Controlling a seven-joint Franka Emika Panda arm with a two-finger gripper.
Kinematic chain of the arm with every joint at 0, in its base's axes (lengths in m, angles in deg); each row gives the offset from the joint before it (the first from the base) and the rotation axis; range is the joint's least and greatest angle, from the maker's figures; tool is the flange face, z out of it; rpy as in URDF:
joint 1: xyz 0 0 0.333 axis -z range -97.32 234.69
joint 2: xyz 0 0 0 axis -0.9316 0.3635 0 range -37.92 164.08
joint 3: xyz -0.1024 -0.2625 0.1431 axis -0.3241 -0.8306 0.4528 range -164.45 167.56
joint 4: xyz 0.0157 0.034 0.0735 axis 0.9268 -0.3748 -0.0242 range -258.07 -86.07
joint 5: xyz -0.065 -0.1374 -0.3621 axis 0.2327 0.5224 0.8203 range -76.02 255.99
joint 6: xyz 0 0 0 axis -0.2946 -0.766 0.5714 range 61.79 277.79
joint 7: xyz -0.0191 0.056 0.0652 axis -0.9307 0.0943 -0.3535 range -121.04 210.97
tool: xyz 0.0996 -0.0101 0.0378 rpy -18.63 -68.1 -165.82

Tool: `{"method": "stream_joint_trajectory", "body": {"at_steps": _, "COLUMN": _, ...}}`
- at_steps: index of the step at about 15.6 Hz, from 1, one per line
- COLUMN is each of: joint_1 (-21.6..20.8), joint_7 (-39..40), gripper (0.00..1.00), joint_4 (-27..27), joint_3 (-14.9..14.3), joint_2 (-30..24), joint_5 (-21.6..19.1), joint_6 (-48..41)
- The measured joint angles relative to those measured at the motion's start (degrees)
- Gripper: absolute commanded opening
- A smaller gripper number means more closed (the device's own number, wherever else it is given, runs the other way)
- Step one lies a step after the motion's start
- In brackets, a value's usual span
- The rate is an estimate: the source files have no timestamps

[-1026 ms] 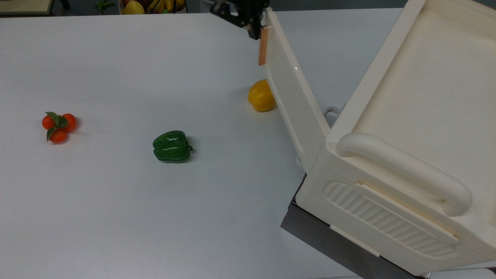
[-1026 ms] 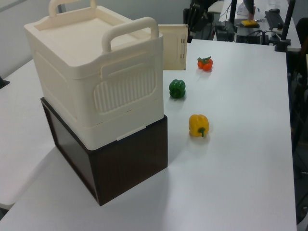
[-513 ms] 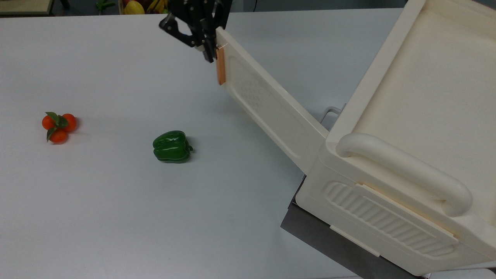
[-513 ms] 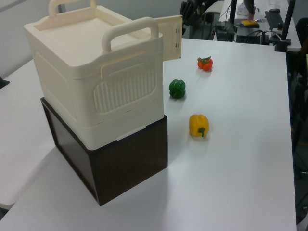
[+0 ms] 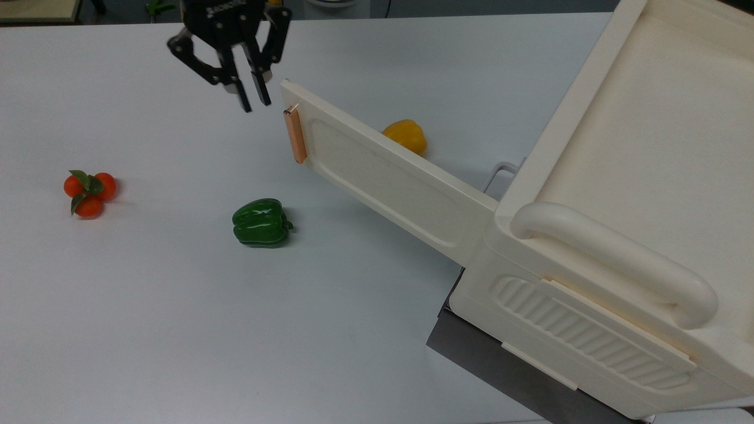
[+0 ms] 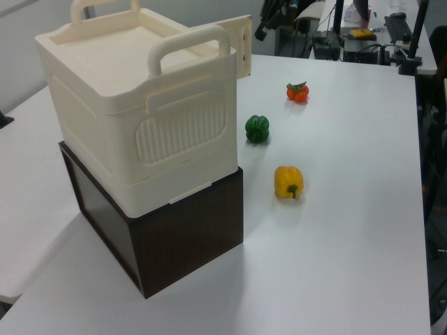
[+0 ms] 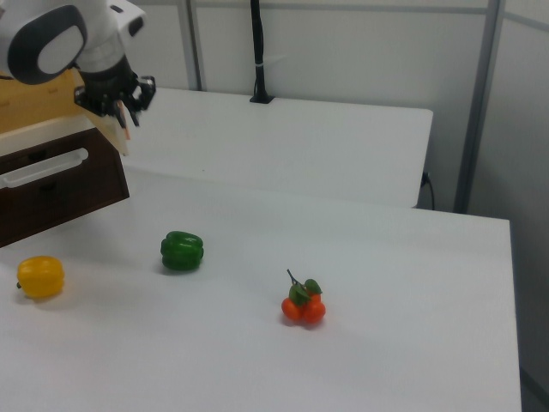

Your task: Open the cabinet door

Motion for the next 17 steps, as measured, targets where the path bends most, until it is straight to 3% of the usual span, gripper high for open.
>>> {"method": "stream_joint_trajectory", "body": {"at_steps": 4, "joint_1": -0.01, "joint_7": 0.04, "gripper": 1.0, "joint_4": 0.21, "joint_3": -4.5, "joint_2": -2.34, "joint_5": 0.78, "joint_6": -12.17}}
{"method": "stream_joint_trajectory", "body": {"at_steps": 8, "joint_1": -0.27, "joint_7": 0.04, "gripper": 1.0, "joint_4": 0.24, "joint_3": -7.59, "joint_2": -5.89, "joint_5": 4.94, "joint_6": -26.51}}
{"method": "stream_joint_trajectory", "body": {"at_steps": 12, "joint_1": -2.11, "joint_7": -0.56, "gripper": 1.0, "joint_4": 0.31, "joint_3": -10.9, "joint_2": -8.8, "joint_5": 5.04, "joint_6": -36.31}}
{"method": "stream_joint_trajectory", "body": {"at_steps": 15, "joint_1": -4.54, "joint_7": -10.78, "gripper": 1.0, "joint_4": 0.34, "joint_3": -11.28, "joint_2": -11.34, "joint_5": 5.03, "joint_6": -38.33}}
{"method": "stream_joint_trajectory", "body": {"at_steps": 17, "joint_1": -7.72, "joint_7": -25.61, "gripper": 1.0, "joint_4": 0.35, "joint_3": -11.29, "joint_2": -13.05, "joint_5": 5.05, "joint_6": -38.34}}
